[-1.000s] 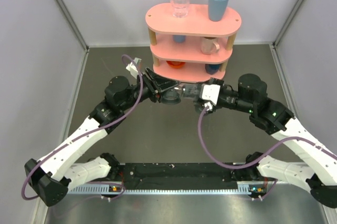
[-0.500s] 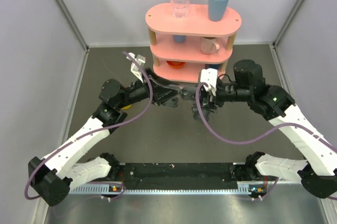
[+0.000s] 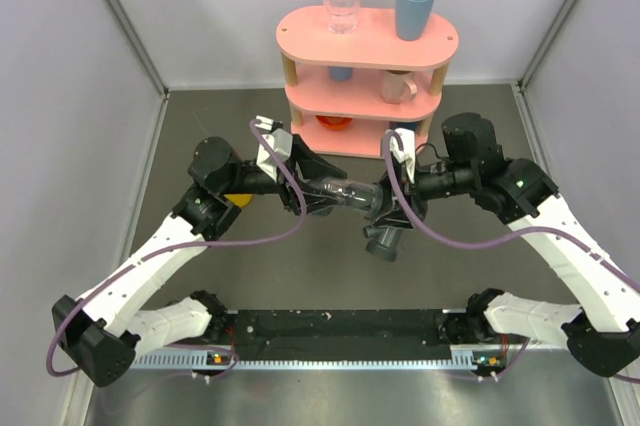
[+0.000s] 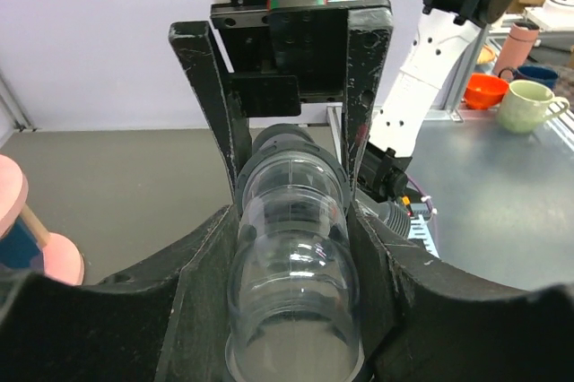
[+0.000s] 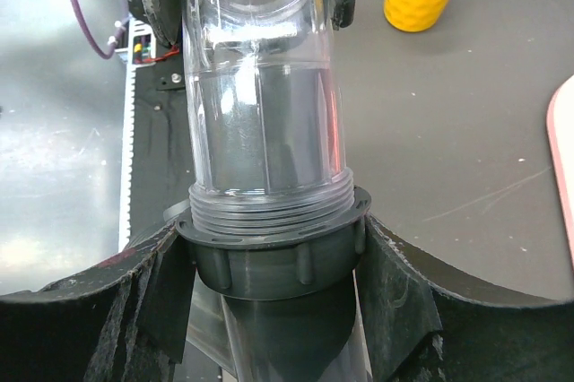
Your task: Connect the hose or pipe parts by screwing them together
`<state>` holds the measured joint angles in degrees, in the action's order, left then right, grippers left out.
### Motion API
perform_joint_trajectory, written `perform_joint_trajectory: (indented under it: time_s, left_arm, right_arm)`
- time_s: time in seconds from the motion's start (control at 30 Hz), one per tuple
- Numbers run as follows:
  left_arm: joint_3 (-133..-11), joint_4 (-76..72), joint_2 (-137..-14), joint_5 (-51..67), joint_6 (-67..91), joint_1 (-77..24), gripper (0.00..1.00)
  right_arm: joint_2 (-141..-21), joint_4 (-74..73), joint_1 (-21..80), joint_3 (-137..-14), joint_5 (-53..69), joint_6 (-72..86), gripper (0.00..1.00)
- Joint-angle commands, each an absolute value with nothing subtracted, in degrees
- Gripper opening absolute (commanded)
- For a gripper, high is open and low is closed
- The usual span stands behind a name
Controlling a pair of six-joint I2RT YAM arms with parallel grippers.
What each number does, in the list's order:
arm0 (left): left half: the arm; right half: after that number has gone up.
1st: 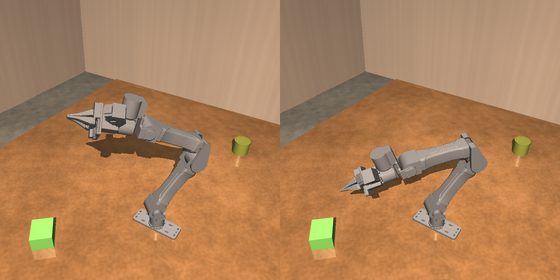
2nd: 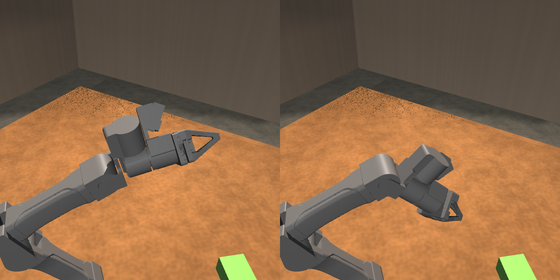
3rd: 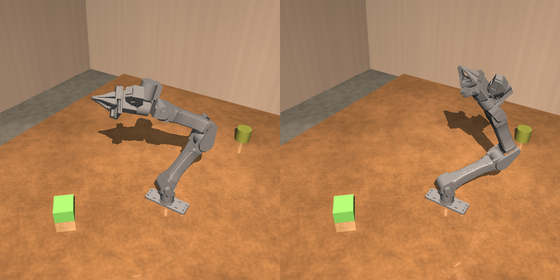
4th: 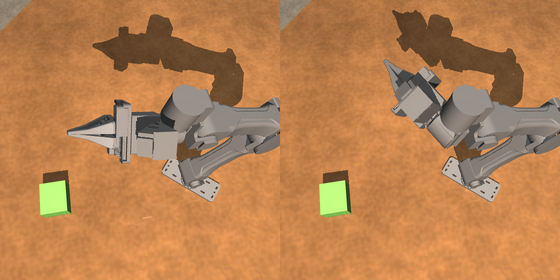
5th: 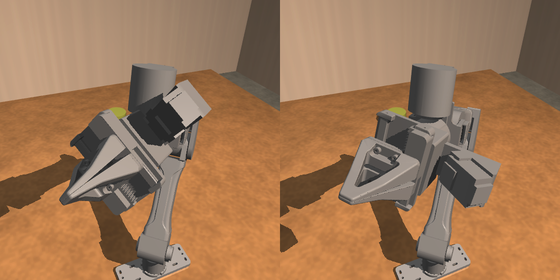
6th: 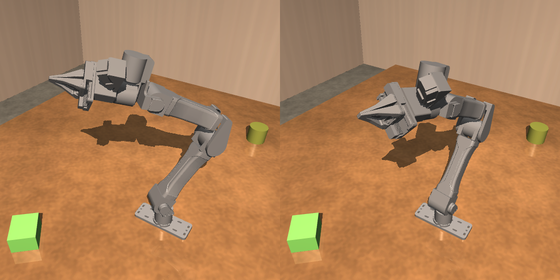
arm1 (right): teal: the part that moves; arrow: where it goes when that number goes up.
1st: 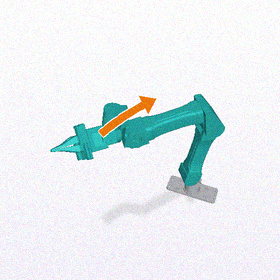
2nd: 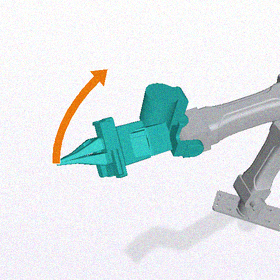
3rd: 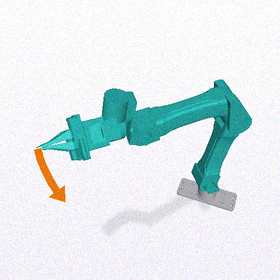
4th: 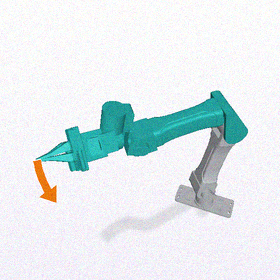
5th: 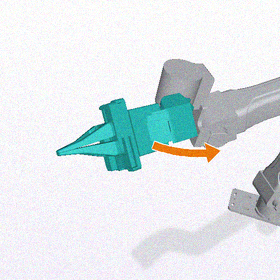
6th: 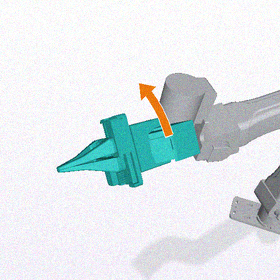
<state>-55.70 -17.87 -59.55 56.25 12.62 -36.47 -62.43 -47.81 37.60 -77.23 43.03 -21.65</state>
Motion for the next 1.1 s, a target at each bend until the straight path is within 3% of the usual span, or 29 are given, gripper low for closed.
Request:
perform_joint_trajectory:
  time_s: [0.0,0.8,0.93,0.97,1.03,1.07]
  left_arm:
    - [-57.9,-16.2,-61.4,65.0,4.9,-38.9,0.0]
    - [-53.8,-12.1,-56.7,67.9,1.6,-38.8,0.0]
    - [-54.1,-9.8,-55.8,61.9,0.5,-38.8,0.0]
    - [-54.0,-9.5,-55.5,55.8,1.8,-38.8,0.03]
    - [-54.3,-9.9,-54.2,50.6,4.5,-38.8,0.18]
    - [-54.6,-10.3,-53.8,48.6,6.0,-38.7,0.34]
  right_arm:
    - [-63.7,-37.5,37.5,-77.5,52.6,-15.6,0.0]
    - [-67.9,-37.5,33.9,-78.3,69.7,-0.6,0.0]
    - [-66.3,-37.7,34.0,-78.0,67.2,-2.9,0.0]
    - [-65.1,-38.0,34.0,-77.9,65.3,-4.0,0.0]
    - [-63.7,-39.0,34.0,-77.1,63.0,-7.4,0.0]
    - [-62.9,-39.9,33.9,-77.0,62.1,-8.5,0.0]
